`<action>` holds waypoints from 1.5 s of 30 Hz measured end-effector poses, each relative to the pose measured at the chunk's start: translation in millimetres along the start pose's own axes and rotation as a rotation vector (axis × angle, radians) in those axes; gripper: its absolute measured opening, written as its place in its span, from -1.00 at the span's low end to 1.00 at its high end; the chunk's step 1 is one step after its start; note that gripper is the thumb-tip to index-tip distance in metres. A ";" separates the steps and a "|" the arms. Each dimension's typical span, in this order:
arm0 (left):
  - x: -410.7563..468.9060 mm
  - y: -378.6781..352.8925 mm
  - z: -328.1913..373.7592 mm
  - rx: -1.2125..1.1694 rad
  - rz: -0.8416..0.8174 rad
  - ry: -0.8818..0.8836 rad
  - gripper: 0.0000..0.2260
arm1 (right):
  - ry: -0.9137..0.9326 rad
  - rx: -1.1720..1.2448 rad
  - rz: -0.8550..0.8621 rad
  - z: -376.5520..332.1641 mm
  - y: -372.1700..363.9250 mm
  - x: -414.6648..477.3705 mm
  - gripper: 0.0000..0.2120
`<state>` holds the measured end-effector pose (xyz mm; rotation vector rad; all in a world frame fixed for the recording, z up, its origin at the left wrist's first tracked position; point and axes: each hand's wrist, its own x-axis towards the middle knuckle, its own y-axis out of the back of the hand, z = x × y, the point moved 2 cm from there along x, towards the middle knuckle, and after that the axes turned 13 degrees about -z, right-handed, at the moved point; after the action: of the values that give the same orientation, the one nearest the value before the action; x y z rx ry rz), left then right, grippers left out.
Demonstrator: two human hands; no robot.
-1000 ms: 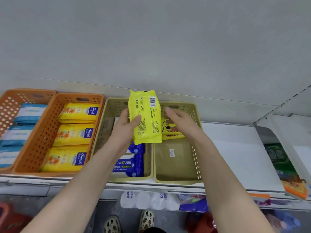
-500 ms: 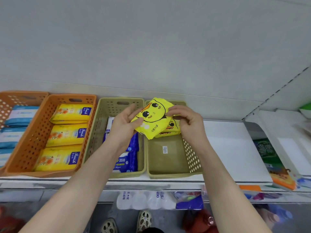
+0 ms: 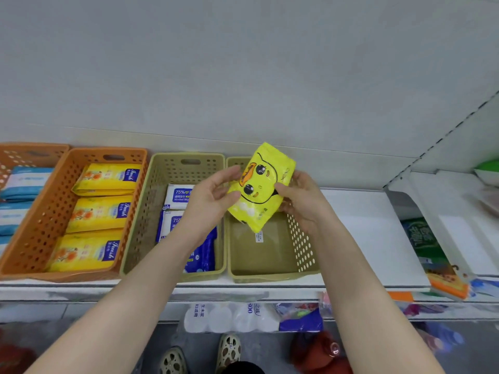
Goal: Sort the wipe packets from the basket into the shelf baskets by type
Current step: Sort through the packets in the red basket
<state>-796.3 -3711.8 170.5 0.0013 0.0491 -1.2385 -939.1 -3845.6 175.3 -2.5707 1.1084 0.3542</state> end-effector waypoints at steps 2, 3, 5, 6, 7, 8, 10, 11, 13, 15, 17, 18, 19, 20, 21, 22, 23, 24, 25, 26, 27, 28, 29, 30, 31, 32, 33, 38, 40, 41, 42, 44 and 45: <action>-1.4 -1.8 -1.3 0.292 -0.007 -0.024 -0.58 | 0.170 -0.360 0.044 -9.5 10.5 4.2 -0.60; -2.3 -1.7 -5.3 0.475 -0.016 -0.026 -0.59 | 0.193 -0.626 0.026 -14.6 13.8 5.6 -0.58; -7.1 -1.8 -15.3 0.771 -0.037 -0.011 -0.58 | 0.096 -1.160 -0.086 -12.0 15.1 10.9 -0.53; -9.9 -3.2 -20.0 0.862 -0.048 -0.006 -0.57 | 0.015 -1.346 -0.188 -6.1 11.4 14.3 -0.51; -12.5 -4.5 -24.9 0.923 -0.064 -0.012 -0.58 | -0.060 -1.468 -0.301 2.6 4.7 18.0 -0.49; -14.9 -6.4 -28.4 0.968 -0.076 -0.033 -0.59 | -0.114 -1.559 -0.400 13.5 -3.6 20.5 -0.46; -17.9 -8.2 -32.3 1.019 -0.076 -0.065 -0.63 | -0.108 -1.720 -0.485 35.3 -15.1 27.1 -0.40; -18.0 -7.7 -33.1 1.030 -0.070 -0.069 -0.64 | -0.045 -1.790 -0.467 42.2 -17.6 30.4 -0.39; -17.4 -6.4 -33.4 1.040 -0.063 -0.075 -0.65 | 0.042 -1.892 -0.329 48.4 -15.3 31.8 -0.45; -17.1 -5.4 -33.9 1.041 -0.058 -0.084 -0.67 | -0.025 -1.948 -0.299 52.6 -11.4 27.3 -0.35; -16.9 -4.6 -34.7 1.033 -0.058 -0.074 -0.68 | -0.083 -1.994 -0.368 60.7 -10.1 23.1 -0.27; -16.9 -4.3 -35.2 1.028 -0.057 -0.069 -0.68 | -0.069 -2.000 -0.411 63.9 -10.8 22.9 -0.29; -17.0 -4.3 -35.8 1.025 -0.053 -0.067 -0.67 | -0.032 -1.998 -0.455 64.6 -10.7 24.7 -0.31; -16.9 -4.3 -35.9 1.025 -0.050 -0.066 -0.67 | -0.012 -1.982 -0.508 64.1 -9.2 28.4 -0.33; -16.9 -4.1 -36.1 1.024 -0.051 -0.066 -0.68 | -0.017 -1.945 -0.554 61.0 -7.9 31.8 -0.34; -17.0 -4.1 -36.0 1.024 -0.053 -0.068 -0.68 | -0.042 -1.885 -0.570 56.8 -5.5 35.5 -0.36; -16.8 -3.8 -36.2 1.021 -0.055 -0.068 -0.68 | -0.048 -1.823 -0.540 51.2 -3.3 40.0 -0.38; -16.4 -3.4 -36.5 1.021 -0.056 -0.069 -0.69 | -0.014 -1.776 -0.463 45.1 -1.2 44.6 -0.40; -16.2 -3.1 -37.1 1.023 -0.057 -0.071 -0.69 | 0.042 -1.761 -0.364 41.4 0.9 49.4 -0.43; -16.0 -2.9 -37.7 1.025 -0.058 -0.075 -0.69 | 0.092 -1.783 -0.271 39.2 1.9 53.9 -0.44; -16.1 -2.3 -38.2 1.026 -0.057 -0.076 -0.70 | 0.120 -1.816 -0.210 39.3 2.1 58.5 -0.47; -16.3 -1.8 -38.1 1.027 -0.058 -0.077 -0.70 | 0.135 -1.854 -0.182 39.9 0.9 62.3 -0.51; -16.6 -1.3 -37.8 1.026 -0.060 -0.080 -0.70 | 0.152 -1.886 -0.170 40.2 -0.5 64.9 -0.58; -16.7 -0.8 -37.5 1.025 -0.064 -0.083 -0.70 | 0.172 -1.904 -0.159 39.5 -1.4 66.3 -0.65; -16.4 0.3 -37.8 1.023 -0.069 -0.084 -0.70 | 0.197 -1.906 -0.143 36.0 -2.2 65.6 -0.72; -15.9 1.3 -38.6 1.023 -0.074 -0.086 -0.71 | 0.210 -1.888 -0.132 31.5 -2.7 62.1 -0.78; -15.1 2.2 -39.8 1.025 -0.077 -0.087 -0.71 | 0.225 -1.854 -0.126 27.3 -2.4 56.3 -0.82; -14.8 2.9 -41.0 1.011 -0.067 -0.077 -0.71 | 0.120 -1.811 -0.263 39.3 -4.3 0.9 -0.85; -16.2 2.0 -40.4 1.012 -0.067 -0.070 -0.71 | 0.000 -1.732 -0.347 49.5 0.1 -7.5 -0.88; -16.5 1.8 -40.1 1.015 -0.070 -0.066 -0.71 | -0.032 -1.661 -0.352 50.0 2.0 -7.3 -0.82; -16.4 1.4 -39.3 1.017 -0.075 -0.062 -0.71 | -0.024 -1.599 -0.330 49.1 4.4 -4.8 -0.76; -16.1 0.9 -38.3 1.018 -0.082 -0.050 -0.71 | 0.018 -1.576 -0.277 46.4 6.5 5.3 -0.57; -15.9 0.7 -38.3 1.019 -0.082 -0.048 -0.71 | -0.024 -1.600 -0.293 46.9 6.0 11.6 -0.45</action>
<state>-802.2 -3695.5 132.8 0.8581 -0.6303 -1.2298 -940.5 -3839.2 127.0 -3.8399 0.2869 1.7253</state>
